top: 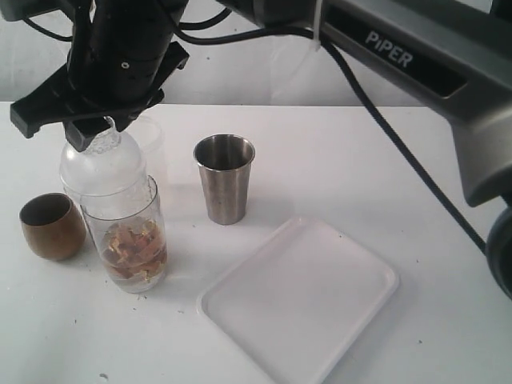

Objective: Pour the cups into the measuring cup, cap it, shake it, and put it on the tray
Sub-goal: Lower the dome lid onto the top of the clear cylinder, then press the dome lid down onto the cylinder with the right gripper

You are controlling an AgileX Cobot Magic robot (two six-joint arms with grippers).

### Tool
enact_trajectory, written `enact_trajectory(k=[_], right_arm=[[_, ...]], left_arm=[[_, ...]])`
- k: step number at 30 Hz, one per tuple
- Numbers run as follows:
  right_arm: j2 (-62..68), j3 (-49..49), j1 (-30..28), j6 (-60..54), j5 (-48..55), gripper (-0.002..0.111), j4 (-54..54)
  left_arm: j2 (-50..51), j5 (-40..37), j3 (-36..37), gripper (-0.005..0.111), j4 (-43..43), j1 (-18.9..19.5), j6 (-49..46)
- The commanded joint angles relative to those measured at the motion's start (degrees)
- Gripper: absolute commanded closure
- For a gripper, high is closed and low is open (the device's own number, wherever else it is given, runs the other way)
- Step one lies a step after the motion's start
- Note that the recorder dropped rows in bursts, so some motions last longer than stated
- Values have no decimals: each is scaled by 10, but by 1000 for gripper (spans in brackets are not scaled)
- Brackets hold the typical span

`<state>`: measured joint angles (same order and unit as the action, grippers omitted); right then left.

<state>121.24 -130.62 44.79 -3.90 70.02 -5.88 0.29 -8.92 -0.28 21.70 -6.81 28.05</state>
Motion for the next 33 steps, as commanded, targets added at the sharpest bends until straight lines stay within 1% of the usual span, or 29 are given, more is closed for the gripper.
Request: enact_trajectory(k=[1,2,5,33], right_arm=[[-19,14,-2,-7,-1,108,0],[-25,33,-2,-12,-1,108,3],[-27,48,-2,-15,-1,108,8],[18,48,-2,-19,-1,108,14]], left_arm=[[-3,3,3,107,2,-3,0],[-3,3,3,107,2,-3,0],[-3,3,3,107,2,-3,0],[-3,3,3,107,2,-3,0]])
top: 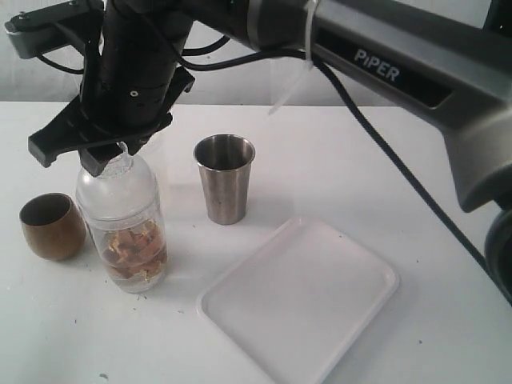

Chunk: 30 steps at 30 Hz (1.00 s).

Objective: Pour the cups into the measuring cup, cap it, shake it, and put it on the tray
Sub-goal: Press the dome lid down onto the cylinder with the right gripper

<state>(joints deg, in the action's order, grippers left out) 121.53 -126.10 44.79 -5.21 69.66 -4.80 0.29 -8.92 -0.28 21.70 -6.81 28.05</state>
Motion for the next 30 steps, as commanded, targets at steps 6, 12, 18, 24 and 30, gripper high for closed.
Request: enact_trajectory(k=[6,12,18,24,30], right_arm=[[33,3,-2,-5,3,108,4],[50,3,-2,-5,3,108,4],[69,3,-2,-8,3,108,-9],[66,18,-2,-10,3,108,-16],[45,55,-2,-12,3,108,-22]], left_arm=[[-3,3,3,107,2,-3,0],[-3,3,3,107,2,-3,0],[-3,3,3,107,2,-3,0],[-3,3,3,107,2,-3,0],[-3,3,3,107,2,-3,0]])
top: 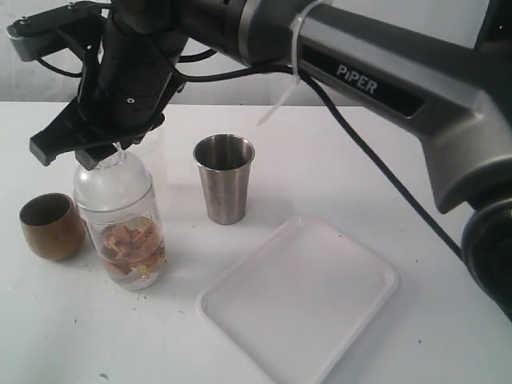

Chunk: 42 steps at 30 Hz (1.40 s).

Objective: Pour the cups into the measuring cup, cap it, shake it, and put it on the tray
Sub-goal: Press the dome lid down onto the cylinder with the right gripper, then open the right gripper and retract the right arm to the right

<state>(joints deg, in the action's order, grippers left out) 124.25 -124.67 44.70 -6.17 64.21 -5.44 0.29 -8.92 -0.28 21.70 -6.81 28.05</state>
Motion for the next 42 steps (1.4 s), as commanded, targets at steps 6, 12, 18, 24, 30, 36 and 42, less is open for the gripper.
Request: enact_trajectory(k=[6,12,18,24,30,36,42], right_arm=[[6,63,-1,-2,57,93,-14],[5,66,-1,0,44,39,-21],[-10,66,-1,3,0,21,-27],[-48,68,-1,5,-24,21,-29],[-106,103,-1,6,-68,21,-29],[-195,229,-2,13,-165,32,-20],[-280,408,-20,28,-305,71,11]], left_arm=[[-3,3,3,107,2,-3,0],[-3,3,3,107,2,-3,0],[-3,3,3,107,2,-3,0],[-3,3,3,107,2,-3,0],[-3,3,3,107,2,-3,0],[-3,3,3,107,2,-3,0],[-3,11,3,107,2,-3,1]])
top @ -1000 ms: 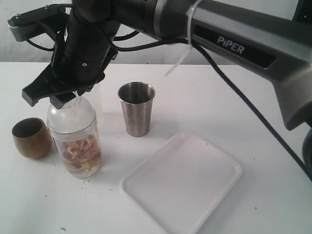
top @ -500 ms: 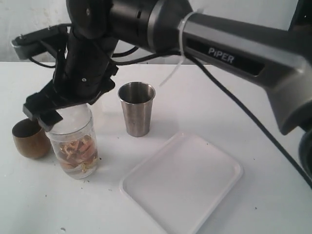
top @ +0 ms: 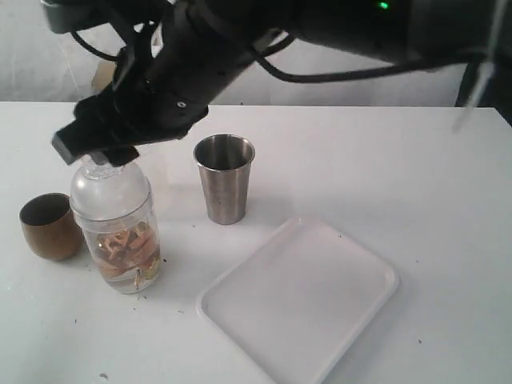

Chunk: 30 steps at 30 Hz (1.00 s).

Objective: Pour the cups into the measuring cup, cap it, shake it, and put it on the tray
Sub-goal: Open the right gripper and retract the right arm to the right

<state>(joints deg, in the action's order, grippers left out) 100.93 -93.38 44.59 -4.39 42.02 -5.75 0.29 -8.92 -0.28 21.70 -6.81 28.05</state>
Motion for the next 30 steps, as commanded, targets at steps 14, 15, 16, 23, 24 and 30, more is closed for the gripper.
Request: enact_trajectory(k=[14,15,16,23,24,30], right_arm=[[-276,596,-110,70,-628,108,-12],[-292,628,-110,68,-666,108,-20],[-307,659,-110,68,-701,108,-27],[-400,838,-110,66,-867,108,-56],[-414,860,-110,66,-884,108,-56],[-494,934,-110,66,-916,108,-56]], left_arm=[[-3,135,3,107,-48,-3,22],[-3,140,3,107,-48,-3,48],[-3,141,3,107,-48,-3,78],[-3,157,3,107,-48,-3,121],[-3,158,3,107,-48,-3,130],[38,174,3,107,-44,-3,140]])
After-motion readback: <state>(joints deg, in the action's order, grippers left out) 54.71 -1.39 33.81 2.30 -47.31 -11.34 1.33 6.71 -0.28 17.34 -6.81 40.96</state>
